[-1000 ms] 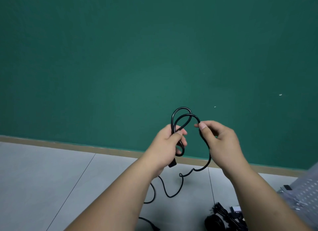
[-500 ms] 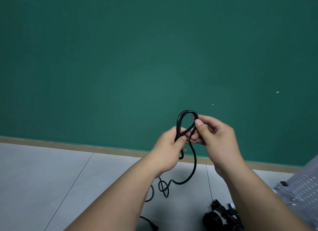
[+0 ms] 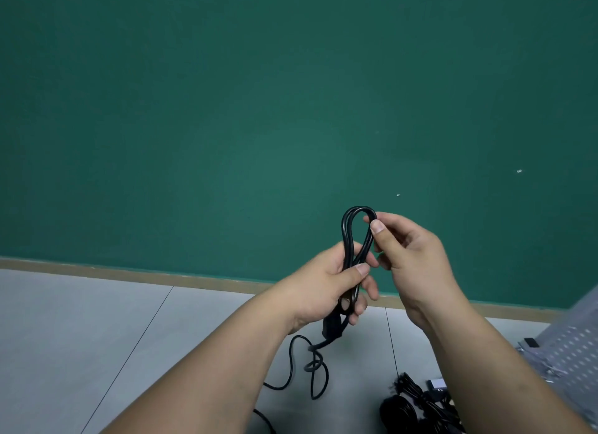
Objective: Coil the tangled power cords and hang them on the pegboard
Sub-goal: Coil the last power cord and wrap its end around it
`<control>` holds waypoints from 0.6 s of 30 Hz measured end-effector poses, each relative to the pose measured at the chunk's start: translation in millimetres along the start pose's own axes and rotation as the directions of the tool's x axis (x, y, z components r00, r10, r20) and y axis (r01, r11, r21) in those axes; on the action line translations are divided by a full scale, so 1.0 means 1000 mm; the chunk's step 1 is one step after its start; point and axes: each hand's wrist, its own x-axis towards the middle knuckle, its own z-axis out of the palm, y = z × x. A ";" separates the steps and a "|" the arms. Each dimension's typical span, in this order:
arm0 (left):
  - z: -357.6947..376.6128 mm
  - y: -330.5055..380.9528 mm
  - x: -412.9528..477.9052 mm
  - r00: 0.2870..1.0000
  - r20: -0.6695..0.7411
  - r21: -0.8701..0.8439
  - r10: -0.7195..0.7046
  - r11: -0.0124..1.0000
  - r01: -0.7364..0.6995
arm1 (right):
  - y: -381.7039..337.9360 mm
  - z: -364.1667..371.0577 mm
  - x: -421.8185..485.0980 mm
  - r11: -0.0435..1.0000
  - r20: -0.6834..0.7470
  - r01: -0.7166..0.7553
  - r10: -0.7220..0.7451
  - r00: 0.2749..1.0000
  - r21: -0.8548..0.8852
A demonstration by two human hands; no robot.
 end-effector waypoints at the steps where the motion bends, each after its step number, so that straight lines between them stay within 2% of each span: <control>1: 0.000 -0.002 -0.001 1.000 -0.015 0.014 -0.002 1.000 0.002 | 0.000 0.000 0.000 1.000 -0.001 0.002 -0.002 1.000 -0.009; 5: 0.002 -0.008 0.001 0.984 -0.173 -0.024 -0.043 0.999 0.039 | -0.002 0.000 0.001 0.999 0.020 -0.007 0.008 1.000 -0.049; 8: 0.002 -0.003 0.005 0.955 -0.288 -0.116 -0.064 0.993 0.032 | 0.000 0.005 -0.002 0.990 0.148 -0.058 0.077 0.986 -0.128; 12: 0.000 0.006 0.010 0.905 -0.414 -0.269 -0.100 0.963 -0.017 | 0.006 0.016 -0.014 0.964 0.371 -0.145 0.222 0.902 -0.223; 15: -0.005 0.009 0.010 0.874 -0.476 -0.315 -0.101 0.947 -0.063 | 0.009 0.021 -0.019 0.942 0.431 -0.181 0.294 0.853 -0.284; 18: -0.011 0.009 0.009 0.866 -0.496 -0.285 -0.061 0.954 -0.097 | 0.008 0.022 -0.023 0.916 0.467 -0.196 0.351 0.812 -0.349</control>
